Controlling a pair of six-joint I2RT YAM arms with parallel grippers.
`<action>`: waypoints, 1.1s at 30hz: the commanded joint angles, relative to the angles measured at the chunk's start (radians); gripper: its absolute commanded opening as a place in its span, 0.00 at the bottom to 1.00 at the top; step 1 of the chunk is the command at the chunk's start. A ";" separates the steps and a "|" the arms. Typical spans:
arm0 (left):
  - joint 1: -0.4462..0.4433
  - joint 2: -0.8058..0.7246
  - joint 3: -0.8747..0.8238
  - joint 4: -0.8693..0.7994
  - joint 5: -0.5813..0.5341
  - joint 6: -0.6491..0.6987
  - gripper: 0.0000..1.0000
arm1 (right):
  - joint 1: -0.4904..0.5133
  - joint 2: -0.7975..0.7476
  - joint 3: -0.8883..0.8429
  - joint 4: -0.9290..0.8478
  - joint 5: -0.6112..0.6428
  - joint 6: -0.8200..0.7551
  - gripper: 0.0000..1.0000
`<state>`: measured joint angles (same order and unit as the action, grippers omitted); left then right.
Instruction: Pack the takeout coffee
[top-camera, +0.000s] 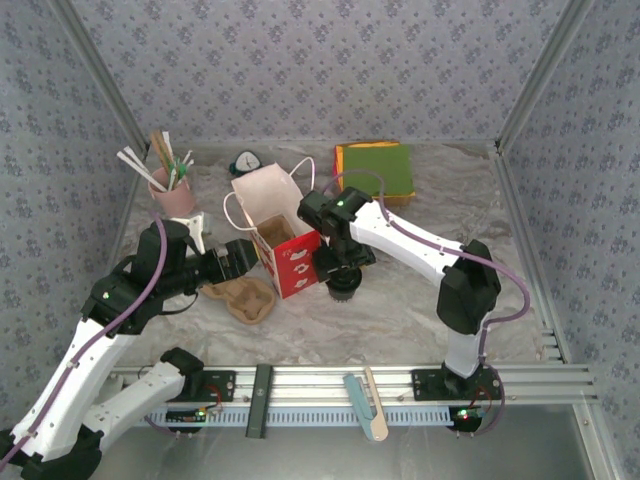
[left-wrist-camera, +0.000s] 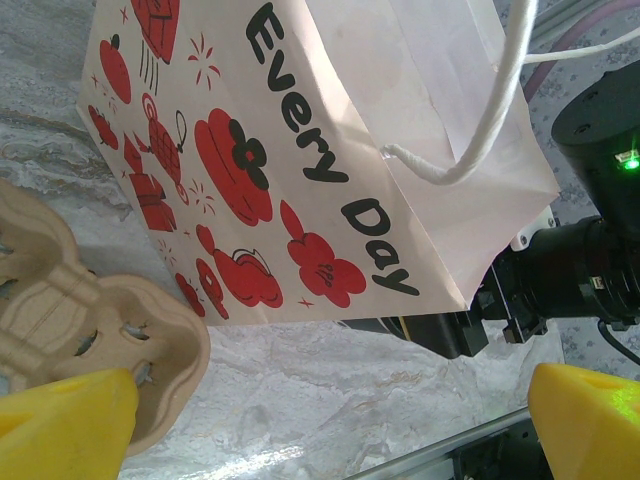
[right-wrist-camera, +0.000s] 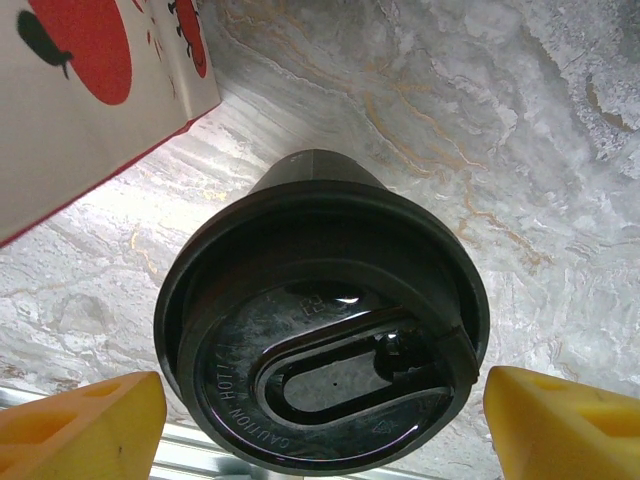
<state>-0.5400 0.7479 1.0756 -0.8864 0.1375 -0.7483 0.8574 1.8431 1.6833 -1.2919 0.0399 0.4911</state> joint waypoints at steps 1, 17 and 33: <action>-0.005 -0.005 -0.005 0.010 -0.012 0.018 1.00 | 0.005 0.015 0.038 -0.054 0.000 0.016 0.85; -0.006 -0.006 -0.006 0.012 -0.013 0.020 1.00 | 0.006 0.054 0.084 -0.101 -0.009 0.014 0.84; -0.005 -0.006 -0.007 0.015 -0.009 0.026 1.00 | 0.003 0.072 0.100 -0.113 -0.024 0.010 0.84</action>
<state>-0.5400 0.7479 1.0721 -0.8864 0.1379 -0.7414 0.8581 1.8999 1.7550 -1.3628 0.0250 0.4908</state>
